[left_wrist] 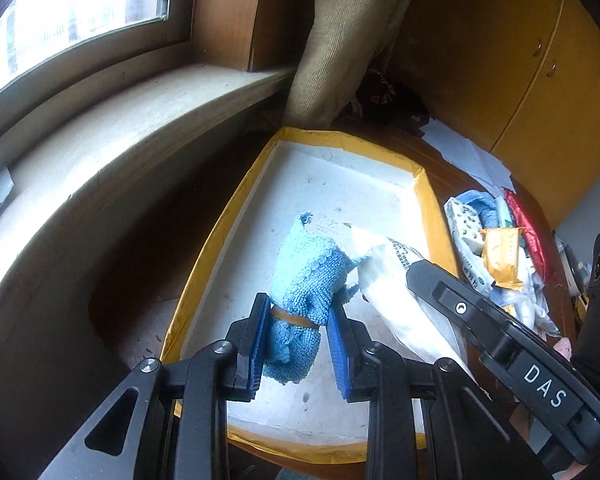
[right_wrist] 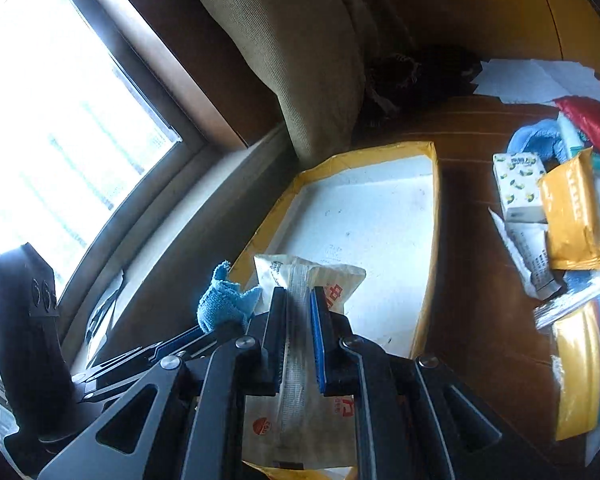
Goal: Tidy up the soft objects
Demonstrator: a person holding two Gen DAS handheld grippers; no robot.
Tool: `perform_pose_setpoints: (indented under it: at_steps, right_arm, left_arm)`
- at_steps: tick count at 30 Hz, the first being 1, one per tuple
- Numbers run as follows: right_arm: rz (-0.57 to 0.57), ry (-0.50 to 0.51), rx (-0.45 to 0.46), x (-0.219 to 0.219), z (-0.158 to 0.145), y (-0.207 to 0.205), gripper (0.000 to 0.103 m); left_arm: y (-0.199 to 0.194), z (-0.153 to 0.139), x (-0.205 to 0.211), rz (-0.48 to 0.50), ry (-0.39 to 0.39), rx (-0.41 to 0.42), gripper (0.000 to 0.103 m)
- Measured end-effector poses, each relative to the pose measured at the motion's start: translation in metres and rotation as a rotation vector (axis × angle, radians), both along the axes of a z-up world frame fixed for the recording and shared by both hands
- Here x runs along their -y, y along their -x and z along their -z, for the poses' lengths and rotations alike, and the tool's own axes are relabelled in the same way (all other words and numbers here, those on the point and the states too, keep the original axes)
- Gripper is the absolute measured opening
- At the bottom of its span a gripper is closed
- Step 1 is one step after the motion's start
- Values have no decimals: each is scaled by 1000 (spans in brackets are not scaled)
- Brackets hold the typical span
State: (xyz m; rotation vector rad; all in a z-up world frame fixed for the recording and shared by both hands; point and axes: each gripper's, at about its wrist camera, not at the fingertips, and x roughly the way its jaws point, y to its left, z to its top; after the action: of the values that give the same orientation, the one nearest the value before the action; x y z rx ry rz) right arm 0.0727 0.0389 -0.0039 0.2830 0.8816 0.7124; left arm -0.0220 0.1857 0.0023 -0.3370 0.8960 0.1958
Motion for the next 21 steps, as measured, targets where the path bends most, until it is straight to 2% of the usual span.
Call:
perform_pose_setpoints:
  at_steps: [6, 10, 13, 14, 15, 17, 18, 19, 20, 21]
  right_arm:
    - [7, 62, 15, -15, 11, 5, 11]
    - [-1, 71, -32, -22, 27, 7, 13]
    - [-7, 77, -25, -26, 29, 13, 15]
    - [-14, 70, -29, -25, 28, 14, 15]
    - [-26, 52, -34, -24, 28, 15, 20]
    - [-53, 3, -44, -16, 21, 17, 28]
    - [-58, -18, -35, -12, 16, 20, 44]
    - [-52, -29, -20, -6, 10, 23, 71]
    - [-40, -42, -1, 1, 4, 27, 78]
    - [-42, -66, 18, 10, -3, 33, 79]
  left_arm:
    - [-9, 14, -2, 0, -19, -53, 29]
    - [-9, 24, -7, -16, -15, -105, 31]
    - [-4, 27, -13, -19, 31, -112, 40]
    - [-3, 28, -14, -15, 43, -114, 51]
    - [-1, 27, -16, -13, 62, -103, 61]
    - [6, 23, -18, -32, 93, -76, 67]
    - [10, 19, -18, -39, 98, -61, 67]
    - [14, 15, -16, -40, 90, -46, 68]
    - [18, 9, -12, -38, 64, -31, 72]
    - [21, 3, -8, -32, 32, -14, 74]
